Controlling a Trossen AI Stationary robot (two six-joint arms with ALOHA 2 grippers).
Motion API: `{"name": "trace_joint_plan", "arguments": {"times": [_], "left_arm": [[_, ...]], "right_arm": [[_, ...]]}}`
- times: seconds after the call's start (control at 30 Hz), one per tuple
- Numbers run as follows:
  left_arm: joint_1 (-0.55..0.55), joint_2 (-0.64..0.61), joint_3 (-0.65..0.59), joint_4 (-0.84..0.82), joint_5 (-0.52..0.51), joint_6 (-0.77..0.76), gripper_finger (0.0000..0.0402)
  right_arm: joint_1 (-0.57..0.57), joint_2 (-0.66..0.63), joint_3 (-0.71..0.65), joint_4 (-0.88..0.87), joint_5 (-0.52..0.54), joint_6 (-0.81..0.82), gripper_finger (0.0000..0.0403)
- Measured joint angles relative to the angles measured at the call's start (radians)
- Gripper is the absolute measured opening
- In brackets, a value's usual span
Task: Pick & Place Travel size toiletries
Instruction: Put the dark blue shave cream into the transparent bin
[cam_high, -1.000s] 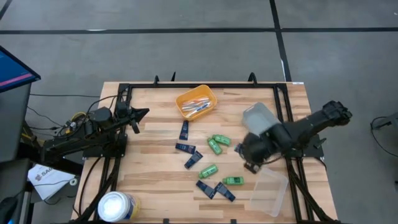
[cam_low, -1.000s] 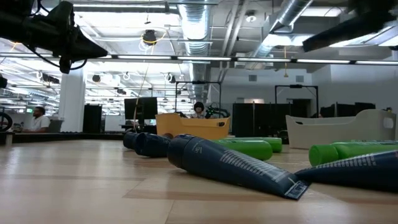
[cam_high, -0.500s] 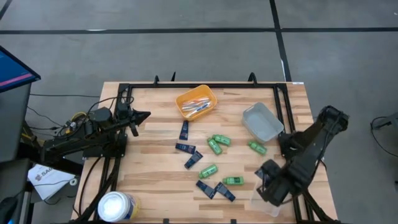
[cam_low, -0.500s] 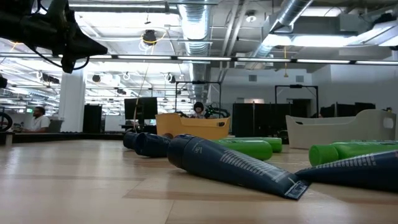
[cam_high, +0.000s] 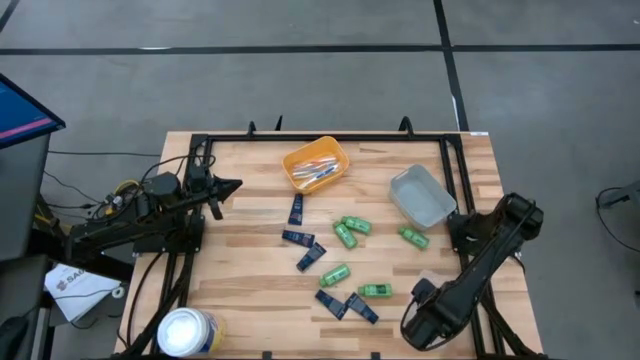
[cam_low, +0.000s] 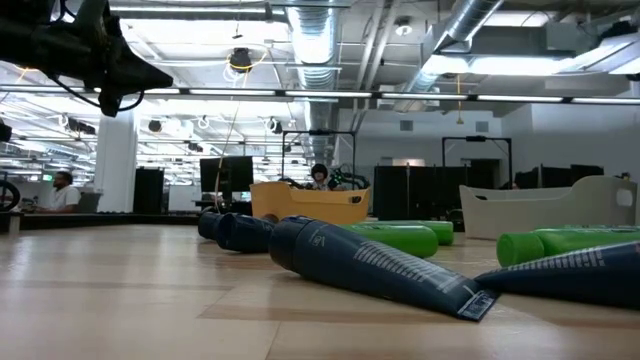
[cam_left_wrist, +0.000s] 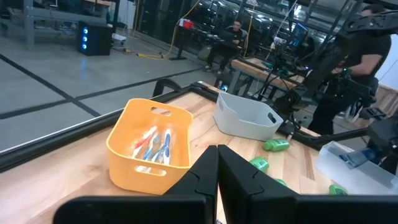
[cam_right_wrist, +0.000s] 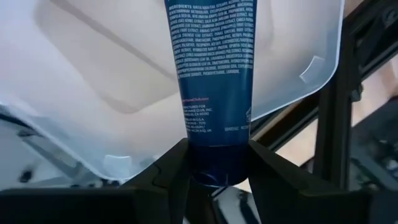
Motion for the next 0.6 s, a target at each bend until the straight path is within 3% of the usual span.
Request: {"name": "trace_joint_plan", "arguments": {"times": [0.2, 0.6], "left_arm": [[0.0, 0.0, 0.0, 0.0, -0.001, 0.0, 0.0001], [0.0, 0.0, 0.0, 0.0, -0.004, 0.0, 0.0002]], "right_arm": [[0.004, 0.021, -0.001, -0.025, 0.012, -0.031, 0.0147], [-0.049, -0.035, 0.018, 0.008, 0.026, -0.072, 0.0252]]}}
